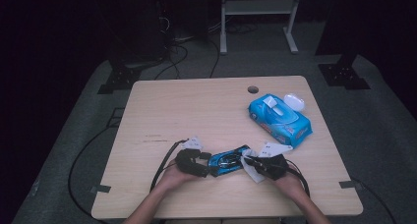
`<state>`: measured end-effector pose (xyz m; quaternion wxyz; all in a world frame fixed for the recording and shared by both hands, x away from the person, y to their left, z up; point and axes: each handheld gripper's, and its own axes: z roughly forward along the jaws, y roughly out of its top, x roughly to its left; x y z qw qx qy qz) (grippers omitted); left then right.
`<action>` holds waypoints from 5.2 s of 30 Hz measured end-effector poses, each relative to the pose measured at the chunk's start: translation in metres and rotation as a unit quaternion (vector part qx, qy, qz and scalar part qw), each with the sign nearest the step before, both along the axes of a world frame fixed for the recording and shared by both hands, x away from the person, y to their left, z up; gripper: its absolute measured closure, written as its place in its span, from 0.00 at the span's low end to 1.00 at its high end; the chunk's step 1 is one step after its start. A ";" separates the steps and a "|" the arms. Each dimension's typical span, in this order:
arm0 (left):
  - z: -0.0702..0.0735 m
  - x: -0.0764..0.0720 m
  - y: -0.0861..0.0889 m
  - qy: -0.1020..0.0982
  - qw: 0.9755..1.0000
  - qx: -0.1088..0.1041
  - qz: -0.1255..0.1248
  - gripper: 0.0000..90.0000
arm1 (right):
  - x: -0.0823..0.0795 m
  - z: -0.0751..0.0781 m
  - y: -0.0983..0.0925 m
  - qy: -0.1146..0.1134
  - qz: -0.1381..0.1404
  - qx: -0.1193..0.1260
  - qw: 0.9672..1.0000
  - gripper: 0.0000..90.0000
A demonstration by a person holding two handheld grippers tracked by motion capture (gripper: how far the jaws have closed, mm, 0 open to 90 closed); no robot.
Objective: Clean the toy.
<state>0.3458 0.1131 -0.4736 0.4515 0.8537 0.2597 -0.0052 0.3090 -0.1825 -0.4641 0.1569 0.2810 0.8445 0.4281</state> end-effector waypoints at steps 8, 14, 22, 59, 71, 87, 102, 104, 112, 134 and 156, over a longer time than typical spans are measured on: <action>-0.001 -0.001 -0.002 0.008 1.000 -0.005 0.009 0.35 | -0.005 0.000 -0.001 -0.003 0.001 -0.003 1.000 0.96; -0.003 0.000 -0.002 0.021 1.000 -0.011 0.010 0.33 | -0.009 -0.001 -0.002 -0.007 0.002 -0.002 1.000 0.96; -0.004 -0.002 -0.006 0.029 0.999 -0.017 -0.017 0.37 | -0.015 0.000 -0.003 -0.006 0.007 -0.009 1.000 0.96; 0.010 -0.028 -0.016 -0.143 0.988 0.019 -0.051 0.75 | -0.028 0.035 -0.006 -0.017 0.028 0.071 0.997 0.96; 0.008 -0.029 -0.013 -0.149 0.987 0.012 -0.053 0.77 | 0.003 0.036 0.068 0.022 0.059 0.045 0.997 0.96; 0.004 -0.027 -0.018 -0.134 0.989 0.023 -0.051 0.73 | 0.000 0.036 0.076 0.021 0.055 0.041 0.997 0.96; 0.005 -0.027 -0.014 -0.142 0.988 0.023 -0.050 0.75 | 0.001 0.037 0.077 -0.002 0.047 0.026 0.999 0.95; 0.005 -0.026 -0.013 -0.142 0.988 0.023 -0.050 0.75 | 0.006 0.038 0.061 -0.005 0.016 0.021 1.000 0.95; 0.005 -0.026 -0.014 -0.135 0.989 0.019 -0.050 0.75 | 0.003 0.034 0.067 0.012 0.023 0.049 0.998 0.95; 0.006 -0.024 -0.009 -0.134 0.990 0.017 -0.048 0.75 | 0.017 0.037 0.030 -0.013 -0.046 0.013 0.999 0.95; 0.006 -0.025 -0.011 -0.143 0.988 0.023 -0.053 0.75 | 0.018 0.036 0.033 -0.007 -0.038 0.027 0.999 0.95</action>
